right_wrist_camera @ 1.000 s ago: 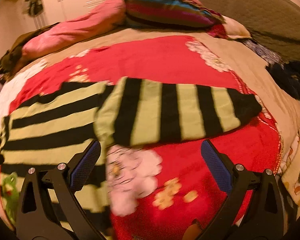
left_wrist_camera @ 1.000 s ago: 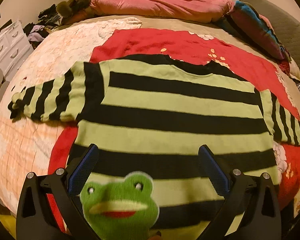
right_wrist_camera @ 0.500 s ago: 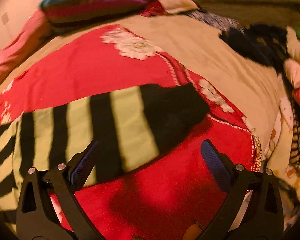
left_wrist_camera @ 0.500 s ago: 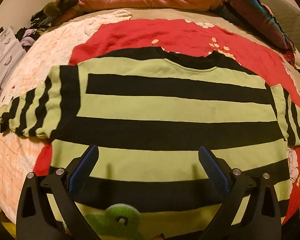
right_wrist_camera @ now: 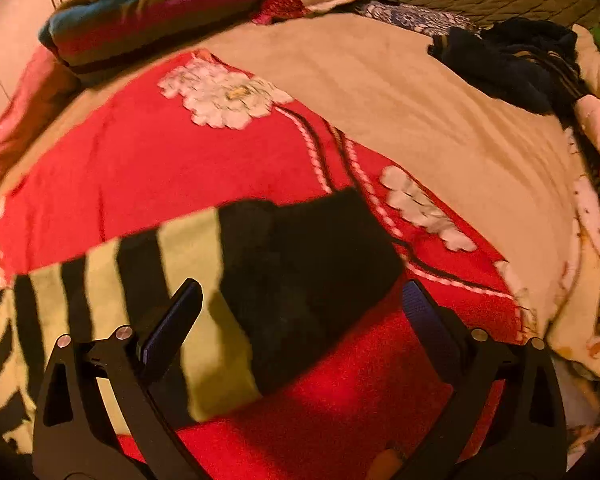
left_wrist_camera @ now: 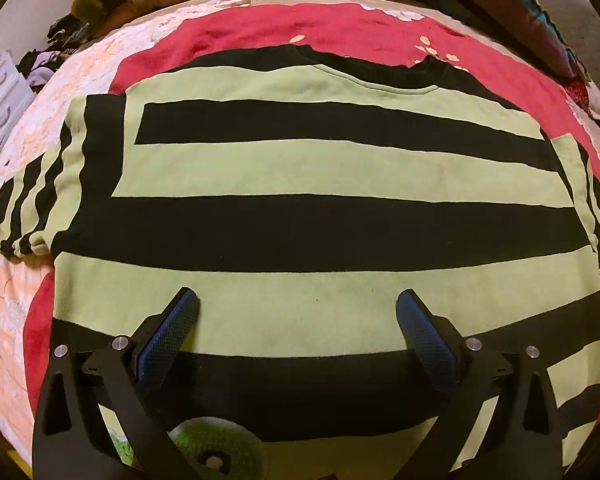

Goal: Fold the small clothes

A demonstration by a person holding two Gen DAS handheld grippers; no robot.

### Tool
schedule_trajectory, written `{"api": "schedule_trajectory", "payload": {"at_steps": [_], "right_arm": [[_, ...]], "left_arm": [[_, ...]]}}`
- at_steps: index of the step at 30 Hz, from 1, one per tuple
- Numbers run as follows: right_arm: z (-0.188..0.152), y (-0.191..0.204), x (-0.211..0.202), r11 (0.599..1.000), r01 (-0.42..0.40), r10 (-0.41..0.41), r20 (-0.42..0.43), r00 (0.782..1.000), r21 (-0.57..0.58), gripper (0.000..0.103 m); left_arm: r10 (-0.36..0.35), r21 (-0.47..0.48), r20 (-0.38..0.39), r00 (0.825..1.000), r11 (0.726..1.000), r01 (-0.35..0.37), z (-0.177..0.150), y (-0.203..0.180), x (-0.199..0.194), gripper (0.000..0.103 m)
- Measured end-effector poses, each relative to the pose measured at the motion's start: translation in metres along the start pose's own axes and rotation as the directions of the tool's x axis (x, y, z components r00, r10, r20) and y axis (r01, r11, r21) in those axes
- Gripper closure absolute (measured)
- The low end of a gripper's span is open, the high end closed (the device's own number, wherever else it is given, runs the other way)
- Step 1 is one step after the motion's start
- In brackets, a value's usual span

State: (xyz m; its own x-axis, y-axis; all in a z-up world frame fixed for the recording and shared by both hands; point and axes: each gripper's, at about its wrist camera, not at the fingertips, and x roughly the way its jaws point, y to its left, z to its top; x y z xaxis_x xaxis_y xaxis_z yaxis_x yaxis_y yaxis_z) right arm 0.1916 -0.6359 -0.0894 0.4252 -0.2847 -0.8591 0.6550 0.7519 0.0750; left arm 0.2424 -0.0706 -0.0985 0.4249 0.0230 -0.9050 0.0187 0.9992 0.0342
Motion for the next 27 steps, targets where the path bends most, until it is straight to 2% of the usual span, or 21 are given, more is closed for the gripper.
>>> {"api": "schedule_trajectory", "payload": {"at_steps": [1, 2, 3, 5, 6, 9, 12, 15, 18, 20, 22, 25, 27], "right_arm": [[0.001, 0.004, -0.001, 1.000, -0.001, 0.001, 0.011, 1.000, -0.006, 0.032], [0.002, 0.007, -0.002, 1.000, 0.009, -0.009, 0.021, 1.000, -0.015, 0.050], [0.003, 0.009, -0.003, 1.000, 0.002, -0.001, 0.027, 1.000, -0.024, 0.060], [0.004, 0.012, -0.011, 0.998, -0.061, 0.063, 0.059, 0.996, -0.034, 0.092], [0.005, 0.016, -0.017, 0.995, -0.090, 0.094, 0.082, 0.992, -0.053, 0.100], [0.003, 0.031, -0.036, 0.982, -0.145, 0.160, 0.126, 0.979, -0.120, 0.100], [-0.001, 0.053, -0.059, 0.957, -0.237, 0.262, 0.150, 0.953, -0.168, 0.100], [-0.010, 0.082, -0.085, 0.917, -0.338, 0.372, 0.147, 0.917, -0.213, 0.100], [-0.029, 0.124, -0.112, 0.850, -0.436, 0.484, 0.114, 0.868, -0.296, 0.100], [-0.047, 0.163, -0.129, 0.778, -0.516, 0.571, 0.058, 0.819, -0.358, 0.100], [-0.064, 0.198, -0.140, 0.713, -0.573, 0.625, -0.005, 0.781, -0.405, 0.100], [-0.096, 0.250, -0.145, 0.630, -0.646, 0.676, -0.106, 0.730, -0.431, 0.100], [-0.117, 0.275, -0.146, 0.593, -0.674, 0.689, -0.156, 0.708, -0.440, 0.097]], "left_arm": [[0.002, 0.000, 0.002, 1.000, 1.000, -0.002, 0.000, 0.000, 0.000, 0.004], [0.003, -0.002, 0.002, 1.000, 1.000, -0.003, 0.000, 0.000, -0.001, 0.004], [0.000, -0.006, 0.003, 1.000, 1.000, 0.000, -0.001, 0.000, -0.003, 0.004], [-0.004, -0.012, 0.007, 1.000, 1.000, 0.005, -0.003, 0.001, -0.006, 0.004], [-0.007, -0.012, 0.010, 1.000, 1.000, 0.007, -0.003, 0.001, -0.007, 0.004], [-0.014, -0.019, 0.012, 1.000, 1.000, 0.015, -0.004, 0.002, -0.010, 0.004], [-0.026, -0.030, 0.023, 0.999, 0.999, 0.027, -0.007, 0.005, -0.017, 0.004], [-0.037, -0.043, 0.037, 0.999, 0.998, 0.038, -0.007, 0.008, -0.024, 0.004], [-0.047, -0.063, 0.048, 0.998, 0.997, 0.050, -0.008, 0.015, -0.032, 0.004], [-0.050, -0.080, 0.056, 0.997, 0.995, 0.054, -0.010, 0.021, -0.036, 0.004], [-0.052, -0.103, 0.061, 0.997, 0.993, 0.059, -0.011, 0.030, -0.040, 0.004], [-0.046, -0.136, 0.068, 0.997, 0.989, 0.055, -0.011, 0.044, -0.044, 0.004], [-0.044, -0.158, 0.074, 0.996, 0.986, 0.055, -0.013, 0.053, -0.047, 0.004]]}}
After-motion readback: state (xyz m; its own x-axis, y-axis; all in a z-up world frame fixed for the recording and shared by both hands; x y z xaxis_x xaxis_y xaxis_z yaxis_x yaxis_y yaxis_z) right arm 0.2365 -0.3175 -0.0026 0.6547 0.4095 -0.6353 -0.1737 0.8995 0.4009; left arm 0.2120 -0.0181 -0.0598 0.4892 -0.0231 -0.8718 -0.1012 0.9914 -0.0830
